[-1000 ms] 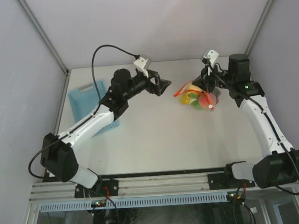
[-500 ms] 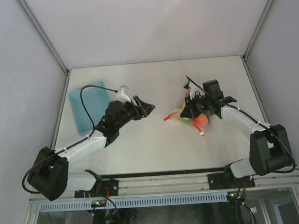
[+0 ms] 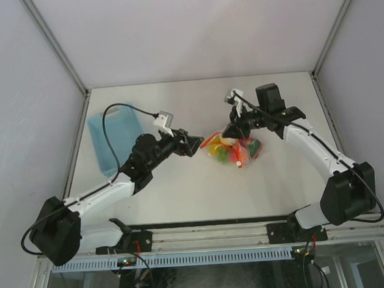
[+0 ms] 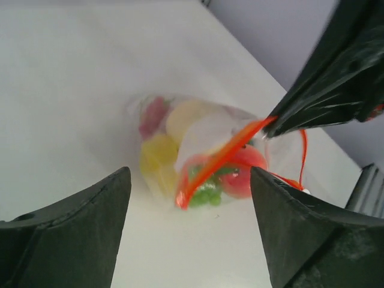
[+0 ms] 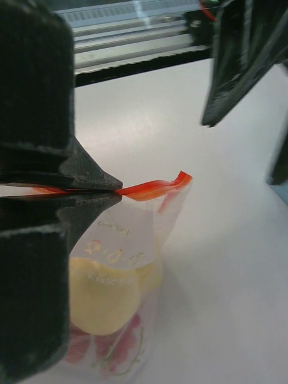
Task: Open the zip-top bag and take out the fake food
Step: Open the zipper of the food storage bag at the center of the board.
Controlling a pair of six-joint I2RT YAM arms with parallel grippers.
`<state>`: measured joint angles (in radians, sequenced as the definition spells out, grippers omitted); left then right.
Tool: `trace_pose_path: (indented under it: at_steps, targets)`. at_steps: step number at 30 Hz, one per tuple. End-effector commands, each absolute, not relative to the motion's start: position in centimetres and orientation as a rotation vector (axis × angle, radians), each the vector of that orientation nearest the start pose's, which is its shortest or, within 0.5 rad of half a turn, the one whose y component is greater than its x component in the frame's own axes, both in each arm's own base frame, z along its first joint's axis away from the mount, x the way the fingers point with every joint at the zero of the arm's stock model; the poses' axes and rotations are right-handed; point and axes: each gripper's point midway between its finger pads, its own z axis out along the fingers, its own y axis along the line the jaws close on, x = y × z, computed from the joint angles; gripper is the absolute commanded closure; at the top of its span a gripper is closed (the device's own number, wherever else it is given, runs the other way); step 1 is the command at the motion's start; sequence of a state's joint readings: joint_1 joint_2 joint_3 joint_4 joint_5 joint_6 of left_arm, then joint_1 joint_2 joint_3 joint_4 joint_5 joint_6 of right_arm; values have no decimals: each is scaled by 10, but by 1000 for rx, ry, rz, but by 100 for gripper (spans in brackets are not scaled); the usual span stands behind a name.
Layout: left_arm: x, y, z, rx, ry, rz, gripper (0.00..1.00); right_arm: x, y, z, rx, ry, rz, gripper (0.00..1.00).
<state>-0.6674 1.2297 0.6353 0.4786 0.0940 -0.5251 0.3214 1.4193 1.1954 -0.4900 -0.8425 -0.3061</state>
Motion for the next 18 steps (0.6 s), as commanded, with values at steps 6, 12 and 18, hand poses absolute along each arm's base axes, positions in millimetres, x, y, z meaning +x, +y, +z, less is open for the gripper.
trace_pose_path:
  at_steps: [6, 12, 18]
  targets:
    - [261, -336, 263, 1170, 1264, -877, 16, 265, 221, 216, -1365, 1744, 935, 100]
    - [249, -370, 243, 1270, 1264, -996, 16, 265, 220, 218, -1373, 1733, 912, 100]
    - [259, -383, 216, 1373, 1340, -973, 29, 264, 220, 218, -1363, 1738, 932, 100]
